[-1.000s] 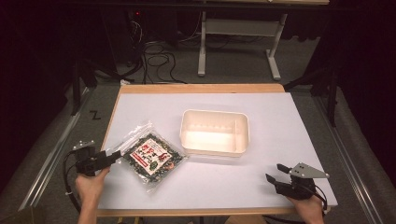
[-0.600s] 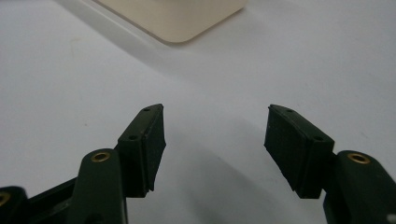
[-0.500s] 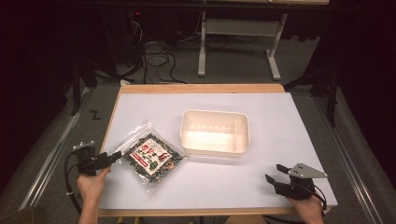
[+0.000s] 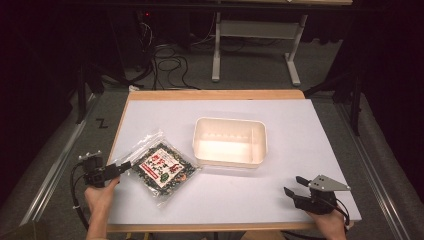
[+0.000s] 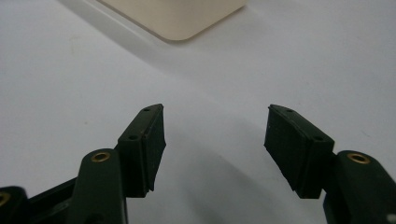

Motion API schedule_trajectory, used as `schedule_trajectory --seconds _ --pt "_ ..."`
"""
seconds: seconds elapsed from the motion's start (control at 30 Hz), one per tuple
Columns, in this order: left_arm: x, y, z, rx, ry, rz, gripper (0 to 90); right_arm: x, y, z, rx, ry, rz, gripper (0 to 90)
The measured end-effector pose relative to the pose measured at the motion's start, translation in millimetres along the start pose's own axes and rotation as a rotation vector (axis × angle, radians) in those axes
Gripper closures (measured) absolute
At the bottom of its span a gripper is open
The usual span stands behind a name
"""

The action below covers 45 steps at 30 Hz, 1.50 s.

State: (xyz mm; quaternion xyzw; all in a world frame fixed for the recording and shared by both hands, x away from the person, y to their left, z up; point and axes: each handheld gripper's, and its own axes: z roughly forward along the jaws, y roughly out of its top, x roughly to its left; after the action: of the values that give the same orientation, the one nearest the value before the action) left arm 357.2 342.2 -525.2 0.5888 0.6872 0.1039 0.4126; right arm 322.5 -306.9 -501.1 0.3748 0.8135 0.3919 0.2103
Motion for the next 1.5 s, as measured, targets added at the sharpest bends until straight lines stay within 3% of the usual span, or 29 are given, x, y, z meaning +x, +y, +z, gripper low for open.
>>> schedule_trajectory --seconds 0.13,0.43,0.83,1.17,1.23,1.5 --pt "-2.3 0.5 3.5 -0.001 -0.024 -0.004 32.2 0.0 0.0 -0.2 -0.001 -0.001 -0.002 38.6" --pt "-1.2 0.6 5.6 -0.011 -0.025 -0.008 38.6 0.2 -0.1 0.8 0.006 0.001 -0.01 38.6" --pt "1.3 -0.5 4.4 -0.019 0.004 0.003 60.6 1.3 -0.1 1.4 0.01 0.002 -0.007 38.6" --pt "-2.4 0.2 4.5 -0.013 -0.011 0.031 82.8 1.0 -0.1 1.4 0.009 0.001 -0.008 38.6" --pt "-3.6 0.6 3.5 -0.016 -0.03 0.044 86.9 0.6 -0.2 1.1 0.007 0.0 -0.009 38.6" --pt "-11.6 3.5 -7.2 -0.046 -0.05 0.09 89.6 -0.2 0.1 -0.4 0.0 -0.003 -0.005 38.6"
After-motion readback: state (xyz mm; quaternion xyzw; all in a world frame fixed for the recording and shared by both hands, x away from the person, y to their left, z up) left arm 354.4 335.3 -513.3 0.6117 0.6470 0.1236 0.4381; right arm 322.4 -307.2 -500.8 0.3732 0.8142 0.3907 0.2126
